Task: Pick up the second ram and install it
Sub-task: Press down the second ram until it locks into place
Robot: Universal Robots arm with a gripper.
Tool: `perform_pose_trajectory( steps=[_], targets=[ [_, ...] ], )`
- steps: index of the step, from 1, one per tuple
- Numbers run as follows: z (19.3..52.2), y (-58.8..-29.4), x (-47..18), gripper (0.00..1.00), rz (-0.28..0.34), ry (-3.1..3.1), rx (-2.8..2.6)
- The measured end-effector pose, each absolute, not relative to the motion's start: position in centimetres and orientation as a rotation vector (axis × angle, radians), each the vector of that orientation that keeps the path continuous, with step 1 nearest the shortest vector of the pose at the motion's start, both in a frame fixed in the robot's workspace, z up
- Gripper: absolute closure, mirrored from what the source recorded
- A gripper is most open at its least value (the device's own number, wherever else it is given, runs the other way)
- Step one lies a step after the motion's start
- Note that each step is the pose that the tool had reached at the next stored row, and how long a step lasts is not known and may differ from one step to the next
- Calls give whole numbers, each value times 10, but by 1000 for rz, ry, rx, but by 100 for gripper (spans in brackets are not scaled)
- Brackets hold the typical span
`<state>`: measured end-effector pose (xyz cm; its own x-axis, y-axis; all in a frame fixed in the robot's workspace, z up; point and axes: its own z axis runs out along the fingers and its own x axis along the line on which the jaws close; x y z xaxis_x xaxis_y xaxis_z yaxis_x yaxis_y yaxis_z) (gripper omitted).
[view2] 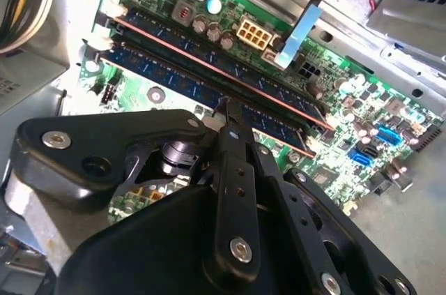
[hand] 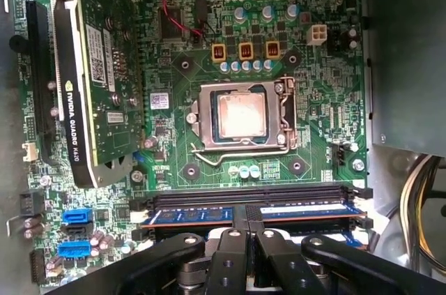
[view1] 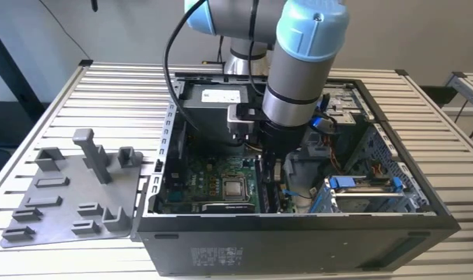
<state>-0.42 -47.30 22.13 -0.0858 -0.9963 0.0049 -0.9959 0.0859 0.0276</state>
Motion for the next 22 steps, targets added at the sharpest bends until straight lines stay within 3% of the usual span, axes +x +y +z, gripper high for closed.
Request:
perform_pose_trajectory(
  steps=[22],
  targets=[
    [261,-473,-4,89,-29,-2300,2110]
  ],
)
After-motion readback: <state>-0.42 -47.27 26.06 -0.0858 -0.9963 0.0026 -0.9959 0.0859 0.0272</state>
